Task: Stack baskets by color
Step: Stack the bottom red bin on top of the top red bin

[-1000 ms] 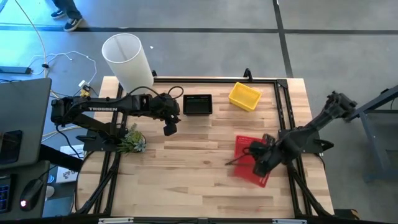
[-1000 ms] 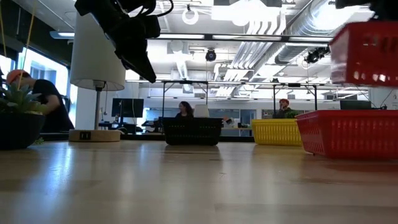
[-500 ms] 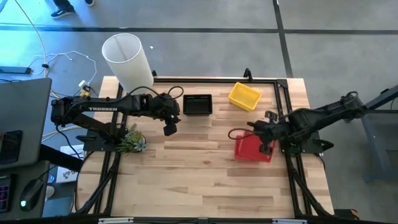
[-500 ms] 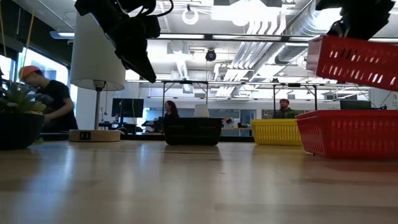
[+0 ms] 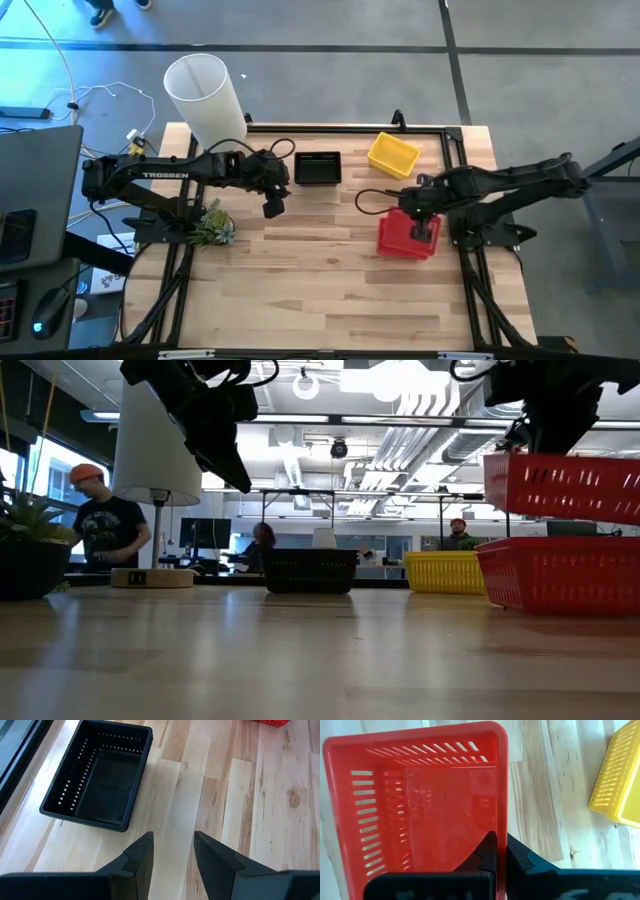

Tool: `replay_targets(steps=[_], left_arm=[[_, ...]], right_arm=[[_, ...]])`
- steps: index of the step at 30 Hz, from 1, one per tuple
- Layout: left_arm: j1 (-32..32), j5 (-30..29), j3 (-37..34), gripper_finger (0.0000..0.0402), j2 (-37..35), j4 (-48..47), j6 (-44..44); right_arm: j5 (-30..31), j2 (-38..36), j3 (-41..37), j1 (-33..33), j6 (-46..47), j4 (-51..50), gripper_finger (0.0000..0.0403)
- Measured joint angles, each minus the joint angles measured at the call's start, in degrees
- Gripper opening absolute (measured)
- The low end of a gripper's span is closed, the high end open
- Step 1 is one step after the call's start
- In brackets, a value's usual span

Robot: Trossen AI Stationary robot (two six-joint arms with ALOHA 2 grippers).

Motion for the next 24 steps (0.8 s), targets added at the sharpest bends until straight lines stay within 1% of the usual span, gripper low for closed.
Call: replay_targets(steps=[4, 8, 12, 24], left_arm=[[0.0, 0.0, 0.0, 0.0129, 0.0, 0.0, 0.0], [0.0, 0.0, 0.0, 0.0129, 0.0, 0.0, 0.0], [0.0, 0.0, 0.0, 0.0129, 0.0, 0.0, 0.0], [0.0, 0.0, 0.0, 0.0129, 0.0, 0.0, 0.0]], right_arm=[[-0.4, 2.8, 0.0, -0.6, 0.0, 0.4, 0.0000], [-2.1, 5.8, 0.0, -0.7, -0.3, 1.2, 0.0000], [-2.3, 8.6, 0.0, -0.7, -1.2, 1.6, 0.0000], [-5.0, 15.4, 0.0, -0.7, -1.9, 2.6, 0.0000]])
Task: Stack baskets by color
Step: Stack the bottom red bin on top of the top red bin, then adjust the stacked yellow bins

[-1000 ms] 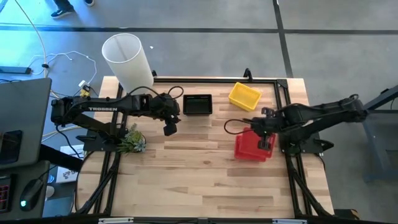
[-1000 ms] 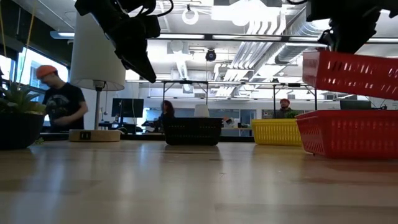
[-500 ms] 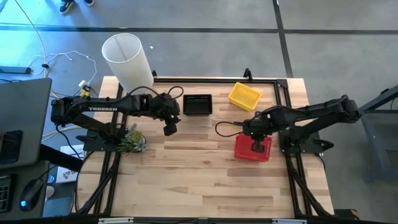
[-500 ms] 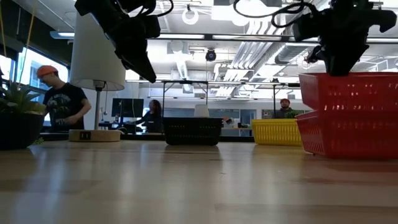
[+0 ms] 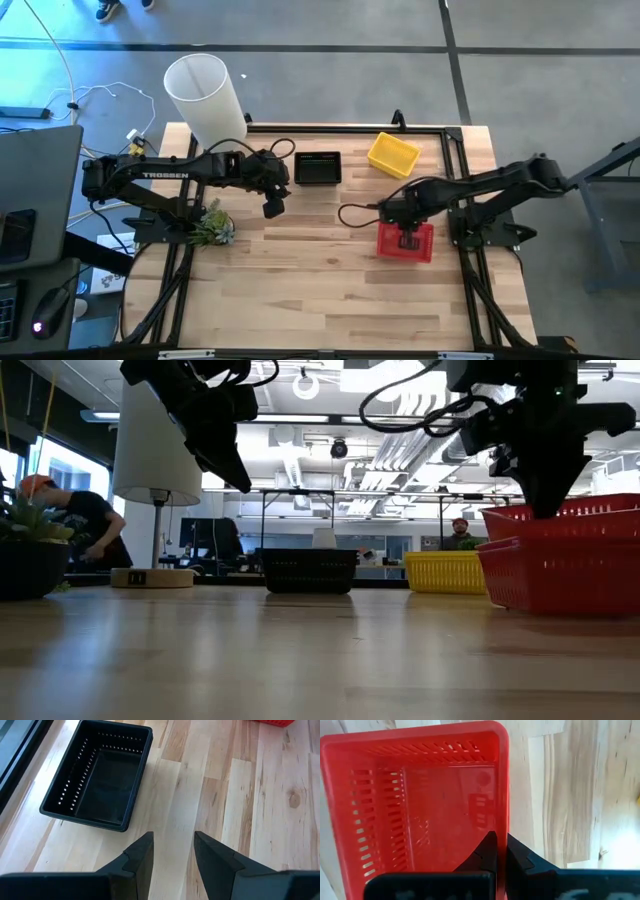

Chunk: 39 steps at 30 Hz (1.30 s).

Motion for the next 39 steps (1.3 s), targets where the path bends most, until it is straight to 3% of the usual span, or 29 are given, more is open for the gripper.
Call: replay_targets(steps=[12, 24, 30, 36, 39], left_arm=[[0.0, 0.0, 0.0, 0.0129, 0.0, 0.0, 0.0], [0.0, 0.0, 0.0, 0.0129, 0.0, 0.0, -0.1], [0.0, 0.0, 0.0, 0.0129, 0.0, 0.0, -0.1], [0.0, 0.0, 0.0, 0.0129, 0.0, 0.0, -0.1], [0.0, 0.0, 0.0, 0.0129, 0.0, 0.0, 0.0]], right_arm=[[1.0, 2.3, 0.0, 0.0, 0.4, 0.1, 0.0005], [9.7, 2.3, 0.0, 0.0, 2.5, -2.0, 0.0114], [12.7, 1.9, 0.0, 0.0, 2.3, -1.8, 0.0117], [8.5, 1.0, 0.0, 0.0, 6.9, -1.5, 0.0112], [10.0, 0.6, 0.7, 0.0, 9.1, -2.0, 0.0112]])
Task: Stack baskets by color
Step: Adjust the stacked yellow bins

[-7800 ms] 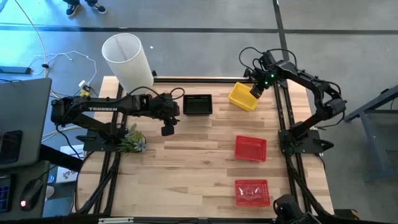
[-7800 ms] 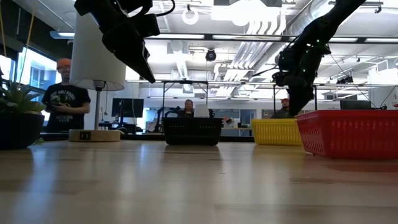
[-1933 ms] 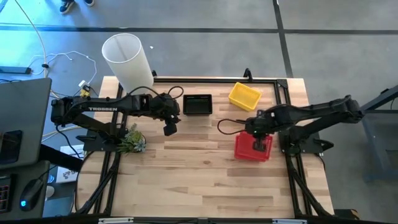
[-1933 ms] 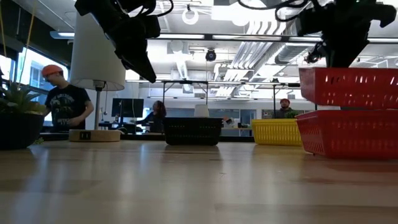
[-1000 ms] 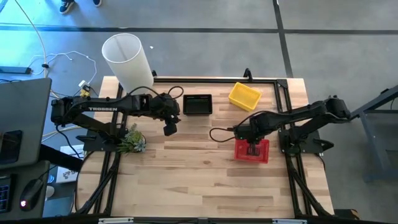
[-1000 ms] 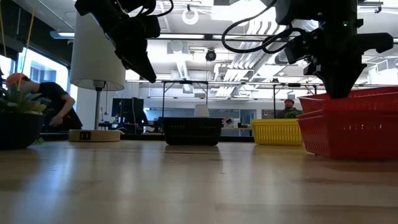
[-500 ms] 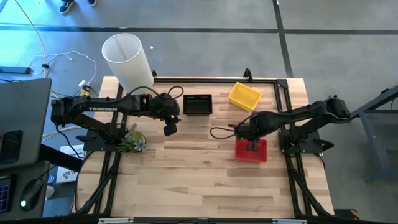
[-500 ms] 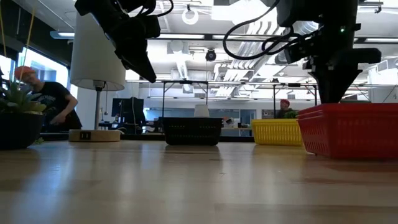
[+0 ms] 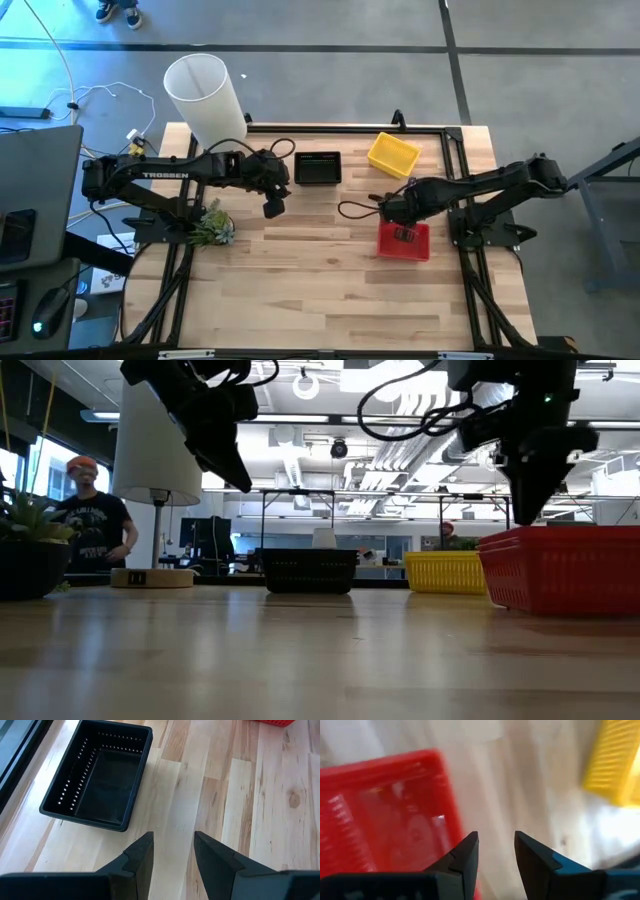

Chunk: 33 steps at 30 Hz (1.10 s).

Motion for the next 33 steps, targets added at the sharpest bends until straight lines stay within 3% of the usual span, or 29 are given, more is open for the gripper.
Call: replay_targets(steps=[7, 10, 18, 33], left_arm=[[0.0, 0.0, 0.0, 0.0129, 0.0, 0.7, -0.7], [0.0, 0.0, 0.0, 0.0129, 0.0, 0.7, -1.0], [0.0, 0.0, 0.0, 0.0129, 0.0, 0.7, -1.0], [0.0, 0.0, 0.0, 0.0129, 0.0, 0.6, 0.5]], right_arm=[[14.4, 0.0, 0.0, -2.6, -1.1, 1.8, 0.0112], [16.6, 0.0, 0.0, -6.1, -1.6, 3.5, 0.0112], [15.1, 0.2, 0.0, -16.6, -8.6, 12.4, 0.0113], [0.9, 1.7, 0.0, -30.9, -18.4, 16.7, 0.0113]])
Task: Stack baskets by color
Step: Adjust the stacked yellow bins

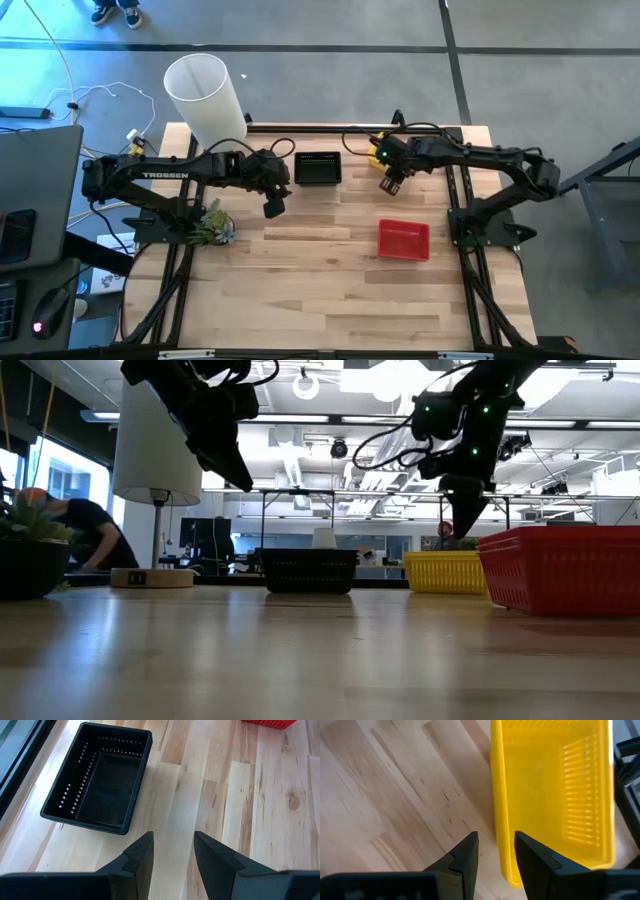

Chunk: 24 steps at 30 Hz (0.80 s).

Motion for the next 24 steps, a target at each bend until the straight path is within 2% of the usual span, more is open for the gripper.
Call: replay_targets(steps=[12, 17, 24], left_arm=[[0.0, 0.0, 0.0, 0.0129, 0.0, 0.0, 0.0], [0.0, 0.0, 0.0, 0.0129, 0.0, 0.0, 0.0], [0.0, 0.0, 0.0, 0.0129, 0.0, 0.0, 0.0]], right_arm=[[1.5, 7.9, 0.0, -0.6, 0.6, -2.0, 0.0112], [4.3, 8.0, 0.0, -0.6, 4.4, -7.6, 0.0095], [4.5, 7.8, 0.0, -0.6, 4.8, -8.5, 0.0076]])
